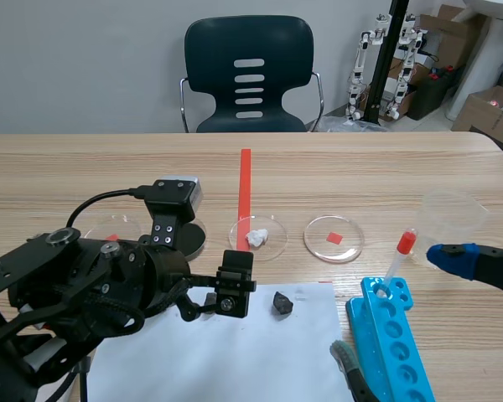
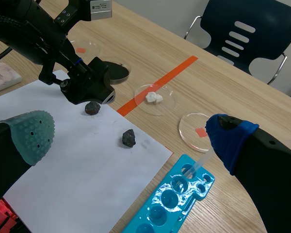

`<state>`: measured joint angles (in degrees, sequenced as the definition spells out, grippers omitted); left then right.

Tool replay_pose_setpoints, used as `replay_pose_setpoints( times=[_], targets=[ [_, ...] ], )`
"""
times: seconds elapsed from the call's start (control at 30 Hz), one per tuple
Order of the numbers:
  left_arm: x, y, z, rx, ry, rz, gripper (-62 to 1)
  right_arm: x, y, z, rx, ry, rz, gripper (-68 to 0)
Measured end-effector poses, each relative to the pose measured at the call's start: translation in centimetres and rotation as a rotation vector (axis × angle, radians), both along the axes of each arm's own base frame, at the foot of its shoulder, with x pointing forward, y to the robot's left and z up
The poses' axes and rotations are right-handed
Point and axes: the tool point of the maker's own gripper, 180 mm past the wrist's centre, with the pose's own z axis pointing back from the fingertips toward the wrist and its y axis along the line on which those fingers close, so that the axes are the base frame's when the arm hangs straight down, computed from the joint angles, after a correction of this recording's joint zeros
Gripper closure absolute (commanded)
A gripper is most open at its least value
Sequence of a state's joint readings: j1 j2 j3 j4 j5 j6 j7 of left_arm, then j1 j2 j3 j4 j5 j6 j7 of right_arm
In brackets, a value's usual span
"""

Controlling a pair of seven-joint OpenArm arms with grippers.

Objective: Put the middle mineral back

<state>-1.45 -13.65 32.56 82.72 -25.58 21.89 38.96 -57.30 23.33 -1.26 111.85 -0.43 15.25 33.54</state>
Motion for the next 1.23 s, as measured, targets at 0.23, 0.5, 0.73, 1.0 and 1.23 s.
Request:
replay_pose_setpoints(
  times=[0.23, 0.5, 0.73, 1.0, 1.23],
  targets=[
    [0.00, 0.00, 0.00, 0.000, 0.000, 0.000, -58.7, 0.00, 0.00, 0.00, 0.000, 0.000, 0.000, -67.9],
    [0.00, 0.00, 0.00, 0.000, 0.000, 0.000, -58.7, 0.00, 0.00, 0.00, 0.000, 0.000, 0.000, -67.9],
    [0.12, 0.19, 0.04, 0.017, -0.010, -0.003, -58.7, 0.00, 0.00, 0.00, 0.000, 0.000, 0.000, -67.9],
    [0.12, 0.19, 0.04, 0.016, -0.010, -0.003, -58.7, 0.00, 0.00, 0.00, 0.000, 0.000, 0.000, -67.9],
    [0.12, 0.19, 0.04, 0.016, -0.010, -0.003, -58.7, 0.00, 0.00, 0.00, 0.000, 0.000, 0.000, -67.9]
  ],
)
